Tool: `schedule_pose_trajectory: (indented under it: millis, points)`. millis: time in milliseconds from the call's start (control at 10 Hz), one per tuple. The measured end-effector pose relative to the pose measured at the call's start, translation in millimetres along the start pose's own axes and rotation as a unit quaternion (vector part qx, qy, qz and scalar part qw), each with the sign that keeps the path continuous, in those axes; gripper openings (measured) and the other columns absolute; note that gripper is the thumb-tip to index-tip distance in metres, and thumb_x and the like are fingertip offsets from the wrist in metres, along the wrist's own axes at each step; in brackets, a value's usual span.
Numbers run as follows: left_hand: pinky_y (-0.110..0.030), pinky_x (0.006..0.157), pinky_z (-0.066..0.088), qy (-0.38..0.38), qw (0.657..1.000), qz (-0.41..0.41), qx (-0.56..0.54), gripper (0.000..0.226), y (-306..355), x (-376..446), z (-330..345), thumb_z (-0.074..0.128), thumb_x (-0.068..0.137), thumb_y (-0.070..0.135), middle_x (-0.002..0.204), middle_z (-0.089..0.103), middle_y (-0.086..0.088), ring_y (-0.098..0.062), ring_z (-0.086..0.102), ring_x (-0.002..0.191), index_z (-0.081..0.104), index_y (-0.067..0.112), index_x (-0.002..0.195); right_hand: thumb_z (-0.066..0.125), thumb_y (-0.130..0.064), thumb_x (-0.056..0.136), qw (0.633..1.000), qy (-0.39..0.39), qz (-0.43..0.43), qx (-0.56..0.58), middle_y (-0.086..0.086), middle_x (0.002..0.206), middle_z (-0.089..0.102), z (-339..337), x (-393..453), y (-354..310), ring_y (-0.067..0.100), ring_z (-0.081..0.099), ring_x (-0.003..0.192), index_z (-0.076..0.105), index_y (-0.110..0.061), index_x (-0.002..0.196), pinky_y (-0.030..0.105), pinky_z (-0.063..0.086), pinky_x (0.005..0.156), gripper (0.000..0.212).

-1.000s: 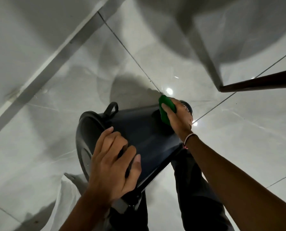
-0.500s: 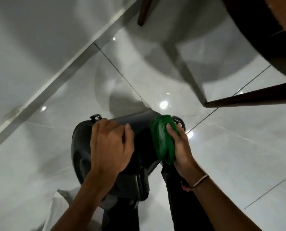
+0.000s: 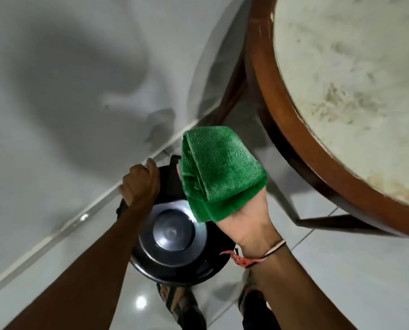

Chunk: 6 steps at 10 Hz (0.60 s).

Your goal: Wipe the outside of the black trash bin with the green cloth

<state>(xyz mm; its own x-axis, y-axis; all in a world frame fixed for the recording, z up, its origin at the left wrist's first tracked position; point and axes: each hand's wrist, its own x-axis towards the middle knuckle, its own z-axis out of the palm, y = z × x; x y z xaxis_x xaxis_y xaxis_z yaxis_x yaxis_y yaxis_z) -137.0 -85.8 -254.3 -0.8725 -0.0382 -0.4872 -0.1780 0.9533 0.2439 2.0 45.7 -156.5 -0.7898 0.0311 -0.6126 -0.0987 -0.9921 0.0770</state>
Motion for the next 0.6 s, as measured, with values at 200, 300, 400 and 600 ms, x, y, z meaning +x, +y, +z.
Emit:
schedule_pose_trajectory:
  millis: [200,300,400,600]
  points:
    - [-0.057,0.115,0.045,0.011,1.0,0.028,-0.001,0.052,10,30,8,0.041,0.116,0.041,0.133,0.063,-0.032,-0.049,0.058,0.13,0.059,-0.007,0.129,0.051,-0.046,0.098,0.995,-0.089,0.002,-0.043,0.016,0.114,0.074,27,-12,1,0.032,0.065,0.111,0.075,-0.009,0.113,0.061,0.031,0.127,0.046]
    - [-0.061,0.115,0.045,0.001,0.998,0.068,-0.017,0.047,1,26,-5,0.045,0.115,0.035,0.136,0.059,-0.032,-0.05,0.057,0.131,0.059,-0.006,0.135,0.063,-0.033,0.091,0.949,-0.064,-0.158,-0.265,0.012,0.117,0.076,60,-41,-25,0.028,0.073,0.104,0.071,-0.011,0.124,0.053,0.056,0.104,0.041]
    - [-0.059,0.118,0.041,0.007,0.993,0.12,-0.013,0.043,1,2,-25,0.046,0.115,0.03,0.147,0.057,-0.028,-0.049,0.056,0.137,0.06,0.002,0.145,0.066,-0.038,0.092,0.708,0.069,-0.439,-0.549,-0.009,0.104,0.076,91,-79,-72,0.014,0.074,0.095,0.07,-0.027,0.117,0.037,0.062,0.078,0.027]
    - [-0.053,0.119,0.045,0.07,0.961,0.267,0.018,0.055,55,-90,-108,0.041,0.11,0.035,0.154,0.06,-0.024,-0.043,0.059,0.143,0.061,0.005,0.151,0.047,-0.039,0.11,0.225,0.302,-0.311,-0.873,0.02,0.153,0.049,102,-85,-162,0.04,0.045,0.142,0.05,-0.011,0.147,0.048,0.04,0.116,0.047]
